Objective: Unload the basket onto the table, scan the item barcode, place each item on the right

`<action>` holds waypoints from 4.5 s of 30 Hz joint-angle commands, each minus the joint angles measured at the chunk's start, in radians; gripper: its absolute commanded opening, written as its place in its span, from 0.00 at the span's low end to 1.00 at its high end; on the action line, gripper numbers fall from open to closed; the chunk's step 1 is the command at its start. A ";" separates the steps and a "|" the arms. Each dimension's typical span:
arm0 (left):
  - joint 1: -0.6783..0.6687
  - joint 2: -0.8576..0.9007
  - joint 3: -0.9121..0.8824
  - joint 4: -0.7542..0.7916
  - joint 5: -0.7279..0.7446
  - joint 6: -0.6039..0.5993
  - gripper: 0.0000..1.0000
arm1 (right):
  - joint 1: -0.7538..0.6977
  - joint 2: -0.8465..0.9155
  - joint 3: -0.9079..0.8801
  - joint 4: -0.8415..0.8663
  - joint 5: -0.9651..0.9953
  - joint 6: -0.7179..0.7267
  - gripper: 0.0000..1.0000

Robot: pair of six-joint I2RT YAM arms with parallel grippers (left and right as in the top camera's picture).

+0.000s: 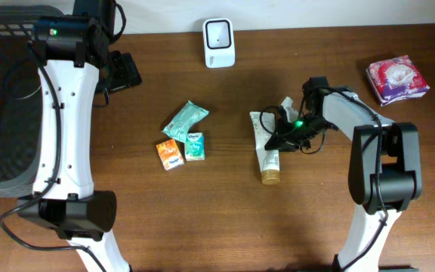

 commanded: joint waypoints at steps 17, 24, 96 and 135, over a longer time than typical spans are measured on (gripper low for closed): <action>-0.005 -0.027 0.011 -0.001 -0.011 -0.001 0.99 | 0.184 -0.474 0.306 0.129 0.091 -0.101 0.04; -0.005 -0.027 0.011 -0.001 -0.011 -0.001 0.99 | 0.187 -0.468 0.306 0.078 0.183 -0.061 0.04; -0.005 -0.027 0.011 -0.001 -0.011 -0.001 0.99 | -0.010 -0.048 0.163 -0.090 0.262 0.304 0.68; -0.005 -0.027 0.011 -0.001 -0.010 -0.001 0.99 | 0.172 -0.032 0.290 -0.103 0.059 0.246 0.04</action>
